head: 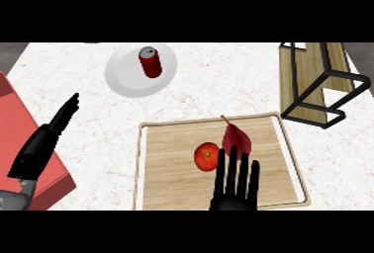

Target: Pick the tomato from the tray and place it in the tiered shelf

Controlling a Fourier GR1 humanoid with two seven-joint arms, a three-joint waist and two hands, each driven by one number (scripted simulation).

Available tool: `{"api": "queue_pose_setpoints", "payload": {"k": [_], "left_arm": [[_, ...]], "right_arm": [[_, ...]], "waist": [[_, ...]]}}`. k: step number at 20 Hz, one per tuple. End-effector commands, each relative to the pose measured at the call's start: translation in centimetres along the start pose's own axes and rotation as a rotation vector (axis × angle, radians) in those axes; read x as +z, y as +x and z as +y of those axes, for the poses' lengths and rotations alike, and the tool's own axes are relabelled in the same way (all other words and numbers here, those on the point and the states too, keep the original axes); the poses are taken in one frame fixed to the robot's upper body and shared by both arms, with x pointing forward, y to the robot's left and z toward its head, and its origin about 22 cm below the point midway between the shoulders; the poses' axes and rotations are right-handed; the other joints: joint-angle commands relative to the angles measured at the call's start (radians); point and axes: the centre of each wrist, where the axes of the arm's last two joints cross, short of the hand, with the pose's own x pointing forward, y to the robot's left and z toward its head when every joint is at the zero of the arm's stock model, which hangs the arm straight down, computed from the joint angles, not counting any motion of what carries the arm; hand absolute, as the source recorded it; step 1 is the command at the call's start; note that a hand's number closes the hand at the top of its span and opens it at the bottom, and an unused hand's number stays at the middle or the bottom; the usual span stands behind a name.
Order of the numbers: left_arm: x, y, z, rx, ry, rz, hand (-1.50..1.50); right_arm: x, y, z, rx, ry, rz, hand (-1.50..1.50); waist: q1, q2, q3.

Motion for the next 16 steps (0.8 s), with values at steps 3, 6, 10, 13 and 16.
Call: {"api": "queue_pose_setpoints", "payload": {"k": [3,6,10,13,16], "left_arm": [[-0.2,-0.6,-1.7,0.015,-0.01,0.012,0.0],[-0.1,-1.8,-2.0,0.016,-0.014,0.016,0.0],[0.0,-0.8,-3.3,0.031,-0.017,0.009,0.0],[0.3,-1.4,-2.3,0.029,-0.018,0.036,0.0],[-1.4,-1.2,-2.2,0.024,-0.007,0.037,0.0]], "right_arm": [[-0.2,2.7,-0.3,0.045,0.022,0.135,-1.5],[0.5,3.0,0.0,0.02,-0.024,0.136,-1.5],[-0.6,3.5,0.3,0.054,-0.074,0.117,-1.5],[-0.3,3.3,0.9,0.04,-0.081,0.119,-1.5],[-1.0,3.6,1.7,0.036,-0.089,0.123,-1.5]], "waist": [[0.008,0.007,-0.011],[-0.001,0.006,-0.011],[0.005,0.004,-0.01],[-0.002,0.003,-0.01],[-0.008,0.007,-0.01]]}}
